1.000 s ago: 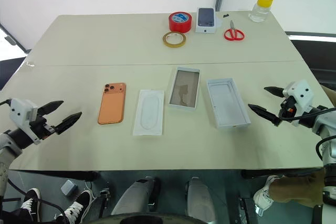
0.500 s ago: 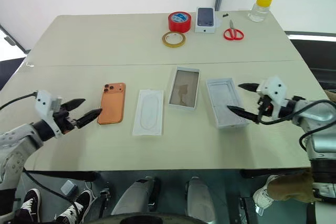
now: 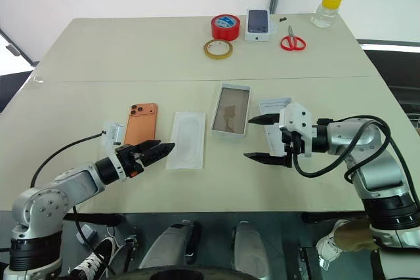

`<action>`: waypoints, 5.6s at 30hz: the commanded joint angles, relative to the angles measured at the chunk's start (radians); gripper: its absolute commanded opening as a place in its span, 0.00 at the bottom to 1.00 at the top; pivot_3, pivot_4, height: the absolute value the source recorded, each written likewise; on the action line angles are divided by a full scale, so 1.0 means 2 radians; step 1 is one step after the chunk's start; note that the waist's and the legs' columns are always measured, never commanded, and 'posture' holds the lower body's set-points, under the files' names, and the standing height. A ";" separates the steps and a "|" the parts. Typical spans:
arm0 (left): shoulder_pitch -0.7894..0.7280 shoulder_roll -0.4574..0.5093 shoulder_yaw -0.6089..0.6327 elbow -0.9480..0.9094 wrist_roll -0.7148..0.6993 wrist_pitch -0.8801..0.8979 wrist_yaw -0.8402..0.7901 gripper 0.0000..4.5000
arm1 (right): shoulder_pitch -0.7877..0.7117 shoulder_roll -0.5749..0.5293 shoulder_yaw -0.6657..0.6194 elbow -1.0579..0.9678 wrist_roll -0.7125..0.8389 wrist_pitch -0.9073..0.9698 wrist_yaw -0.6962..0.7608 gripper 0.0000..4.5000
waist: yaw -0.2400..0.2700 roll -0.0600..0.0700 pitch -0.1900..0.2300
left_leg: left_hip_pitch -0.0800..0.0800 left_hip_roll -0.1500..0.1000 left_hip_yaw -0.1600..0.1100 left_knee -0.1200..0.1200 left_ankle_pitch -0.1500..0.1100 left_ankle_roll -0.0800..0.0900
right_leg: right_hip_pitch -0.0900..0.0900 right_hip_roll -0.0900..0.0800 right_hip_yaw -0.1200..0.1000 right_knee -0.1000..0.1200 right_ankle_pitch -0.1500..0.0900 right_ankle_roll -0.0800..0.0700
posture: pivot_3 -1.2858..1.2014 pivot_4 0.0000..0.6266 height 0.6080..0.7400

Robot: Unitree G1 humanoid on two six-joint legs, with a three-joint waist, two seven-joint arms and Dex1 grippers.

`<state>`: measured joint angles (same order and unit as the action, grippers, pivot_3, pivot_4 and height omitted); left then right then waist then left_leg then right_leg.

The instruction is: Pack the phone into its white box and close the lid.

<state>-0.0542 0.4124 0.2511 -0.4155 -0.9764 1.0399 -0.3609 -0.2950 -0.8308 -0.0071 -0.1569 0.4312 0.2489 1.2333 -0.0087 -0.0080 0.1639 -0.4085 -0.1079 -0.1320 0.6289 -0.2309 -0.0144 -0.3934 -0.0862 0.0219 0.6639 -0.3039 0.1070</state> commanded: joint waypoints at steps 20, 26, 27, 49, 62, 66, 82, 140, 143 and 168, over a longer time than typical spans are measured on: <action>-0.055 -0.041 -0.019 0.078 -0.067 0.095 0.089 0.60 | -0.015 0.011 -0.008 0.001 -0.025 -0.027 -0.015 1.00 | 0.001 0.000 0.000 | 0.000 0.000 0.000 0.000 0.000 0.000 | 0.000 0.000 0.000 0.000 0.000 0.000 | 0.52 0.24 1.00; -0.064 -0.063 -0.005 0.088 -0.089 0.107 0.111 0.00 | -0.020 0.015 -0.003 -0.002 -0.029 -0.028 -0.021 1.00 | 0.001 0.000 0.000 | 0.000 0.000 0.000 0.000 0.000 0.000 | 0.000 0.000 0.000 0.000 0.000 0.000 | 0.52 0.24 1.00; -0.067 -0.068 0.001 0.090 -0.097 0.110 0.119 0.00 | -0.021 0.016 -0.003 -0.001 -0.029 -0.028 -0.022 1.00 | 0.001 0.000 0.000 | 0.000 0.000 0.000 0.000 0.000 0.000 | 0.000 0.000 0.000 0.000 0.000 0.000 | 0.52 0.24 1.00; -0.139 -0.017 0.085 0.125 -0.191 0.101 0.211 0.00 | -0.131 0.127 0.140 0.138 -0.174 -0.011 -0.095 1.00 | -0.001 -0.001 0.000 | 0.000 0.000 0.000 0.000 0.003 -0.005 | -0.001 0.001 0.000 0.001 0.000 0.000 | 0.52 0.24 1.00; -0.145 -0.006 0.079 0.111 -0.219 0.079 0.234 0.00 | -0.125 0.130 0.161 0.116 -0.169 -0.028 -0.042 0.11 | -0.002 -0.001 0.000 | 0.000 0.000 0.000 0.000 0.003 -0.005 | -0.001 0.001 0.000 0.001 0.000 0.000 | 0.52 0.24 1.00; -0.151 -0.003 0.073 0.115 -0.227 0.076 0.239 0.00 | -0.112 0.137 0.164 0.091 -0.163 0.000 -0.035 0.01 | -0.003 -0.001 0.000 | 0.000 0.000 0.000 0.000 0.003 -0.005 | -0.001 0.001 0.000 0.001 0.000 0.000 | 0.52 0.24 1.00; -0.138 -0.004 0.029 0.104 -0.229 0.071 0.236 0.00 | -0.085 0.138 0.167 0.053 -0.164 -0.035 -0.037 0.01 | -0.002 -0.001 0.000 | 0.000 0.000 0.000 0.000 0.003 -0.005 | -0.001 0.001 0.001 0.001 0.000 0.000 | 0.52 0.24 1.00; -0.116 0.025 -0.021 0.035 -0.034 -0.050 0.060 0.89 | -0.152 0.204 0.117 0.174 -0.199 -0.095 -0.168 0.00 | -0.004 -0.001 0.000 | 0.000 0.001 0.000 -0.001 0.004 -0.006 | -0.002 0.002 0.001 0.001 0.000 0.000 | 0.52 0.24 1.00; -0.105 0.051 -0.002 0.040 0.001 -0.092 0.030 0.89 | -0.157 0.207 0.136 0.189 -0.228 -0.099 -0.182 0.00 | -0.002 -0.001 0.000 | 0.000 0.001 0.000 -0.002 0.004 -0.006 | -0.002 0.002 0.001 0.001 0.001 -0.001 | 0.52 0.24 1.00; -0.085 0.100 0.022 0.094 0.107 -0.138 -0.044 0.89 | -0.162 0.161 0.181 0.171 -0.291 -0.118 -0.120 0.00 | -0.002 -0.001 0.000 | 0.000 0.001 -0.001 -0.003 0.003 -0.006 | -0.002 0.002 0.001 0.000 0.001 -0.001 | 0.52 0.24 1.00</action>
<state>-0.2068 0.6139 0.2612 -0.2159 -0.7527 0.7605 -0.4498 -0.6076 -0.5071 0.3712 0.2261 -0.1710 -0.0001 0.9820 -0.0135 -0.0102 0.1644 -0.4082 -0.1065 -0.1335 0.6223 -0.2242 -0.0256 -0.3975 -0.0827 0.0232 0.6641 -0.3023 0.1045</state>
